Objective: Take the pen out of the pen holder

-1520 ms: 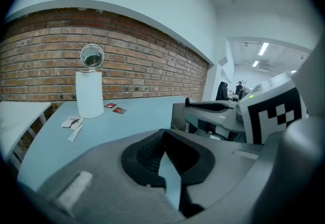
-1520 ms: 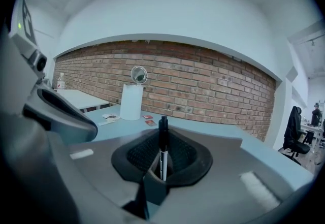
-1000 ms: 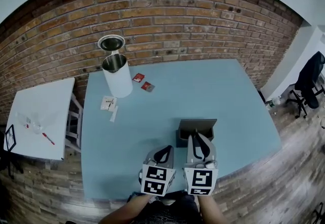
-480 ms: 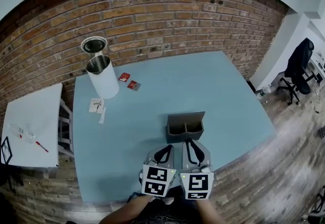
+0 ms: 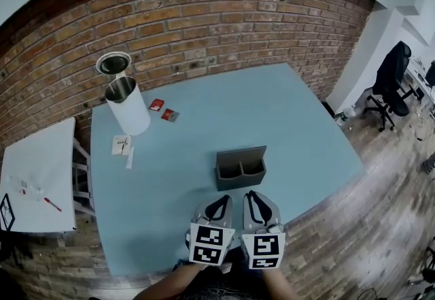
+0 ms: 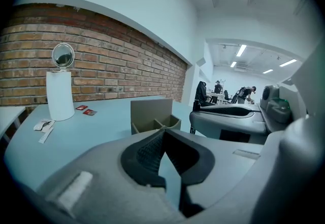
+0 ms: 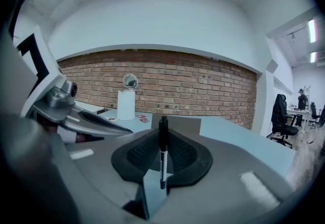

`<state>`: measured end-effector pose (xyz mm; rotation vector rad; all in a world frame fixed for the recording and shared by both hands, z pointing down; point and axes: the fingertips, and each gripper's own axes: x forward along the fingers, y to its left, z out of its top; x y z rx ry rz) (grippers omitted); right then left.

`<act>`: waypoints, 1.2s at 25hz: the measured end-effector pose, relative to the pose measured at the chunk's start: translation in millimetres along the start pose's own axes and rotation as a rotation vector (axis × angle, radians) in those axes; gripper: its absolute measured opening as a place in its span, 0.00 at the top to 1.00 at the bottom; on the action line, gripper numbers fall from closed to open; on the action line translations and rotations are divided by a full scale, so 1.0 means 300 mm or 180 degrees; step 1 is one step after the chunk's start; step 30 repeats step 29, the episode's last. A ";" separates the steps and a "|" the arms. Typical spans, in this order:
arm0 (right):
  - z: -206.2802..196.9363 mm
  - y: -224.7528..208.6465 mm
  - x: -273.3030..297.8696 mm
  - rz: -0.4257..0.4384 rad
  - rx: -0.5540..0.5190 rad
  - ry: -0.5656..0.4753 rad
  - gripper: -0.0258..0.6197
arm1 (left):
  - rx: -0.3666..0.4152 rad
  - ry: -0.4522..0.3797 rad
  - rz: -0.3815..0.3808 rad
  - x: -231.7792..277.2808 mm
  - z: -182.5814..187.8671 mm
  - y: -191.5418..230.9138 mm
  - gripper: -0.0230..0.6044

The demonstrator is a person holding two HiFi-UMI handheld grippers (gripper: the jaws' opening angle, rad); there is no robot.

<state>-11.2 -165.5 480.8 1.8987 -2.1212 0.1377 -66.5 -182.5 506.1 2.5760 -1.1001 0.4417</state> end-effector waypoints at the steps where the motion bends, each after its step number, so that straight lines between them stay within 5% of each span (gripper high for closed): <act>1: -0.005 -0.005 -0.002 -0.0008 0.0016 0.0015 0.88 | 0.0010 0.0003 -0.0014 0.003 0.000 -0.007 0.97; 30: -0.028 -0.005 0.035 0.0064 0.0039 0.0095 0.88 | 0.0040 0.0042 -0.0010 0.028 0.001 0.009 0.97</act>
